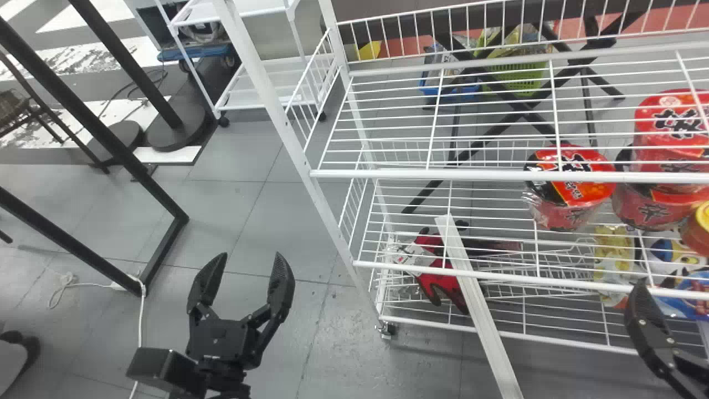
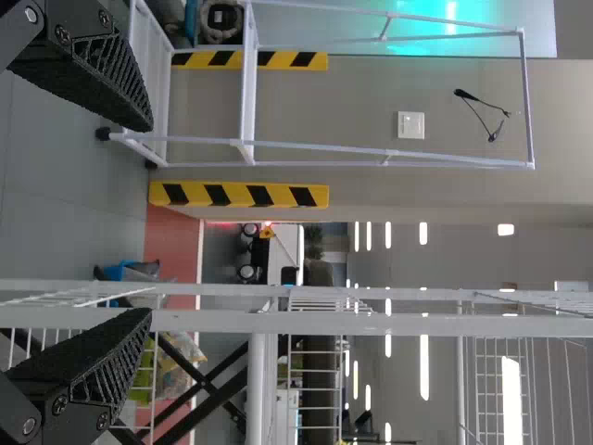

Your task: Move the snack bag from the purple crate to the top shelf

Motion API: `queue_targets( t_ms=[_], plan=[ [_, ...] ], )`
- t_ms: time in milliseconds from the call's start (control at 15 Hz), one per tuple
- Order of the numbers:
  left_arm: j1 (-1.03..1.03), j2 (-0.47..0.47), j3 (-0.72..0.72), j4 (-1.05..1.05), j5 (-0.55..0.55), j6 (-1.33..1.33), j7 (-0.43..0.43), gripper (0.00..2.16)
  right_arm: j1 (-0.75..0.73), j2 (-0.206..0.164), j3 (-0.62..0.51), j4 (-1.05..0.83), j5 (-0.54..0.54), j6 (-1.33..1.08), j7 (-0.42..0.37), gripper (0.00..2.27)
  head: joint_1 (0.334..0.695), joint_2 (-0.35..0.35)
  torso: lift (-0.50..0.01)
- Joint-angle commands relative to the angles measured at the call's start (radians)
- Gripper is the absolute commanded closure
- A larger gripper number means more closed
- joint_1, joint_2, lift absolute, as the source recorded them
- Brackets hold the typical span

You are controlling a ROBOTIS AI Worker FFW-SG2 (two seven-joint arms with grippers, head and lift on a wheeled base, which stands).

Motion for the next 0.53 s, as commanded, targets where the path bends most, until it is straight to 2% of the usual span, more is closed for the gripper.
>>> queue_targets(
  t_ms=[0,133,200,467],
  plan=[
    [0.0,0.0,0.0,0.001,0.0,0.0,0.0,0.12,0.0,0.002,0.0,0.001,0.0,0.0,0.0,0.08,0.695,0.324,-0.448],
    [0.0,0.0,0.0,0.001,0.0,0.0,0.0,0.11,0.0,0.002,-0.002,0.01,-0.014,-0.034,0.005,0.08,0.695,0.325,-0.446],
    [0.0,0.0,0.0,0.003,0.0,0.0,0.0,0.11,0.003,0.002,-0.009,0.019,-0.043,-0.089,0.039,0.07,0.695,0.325,-0.45],
    [0.0,0.0,0.0,0.004,0.0,0.0,0.0,0.11,0.003,0.002,-0.014,0.022,-0.054,-0.089,0.042,0.07,0.695,0.323,-0.45]
  ],
)
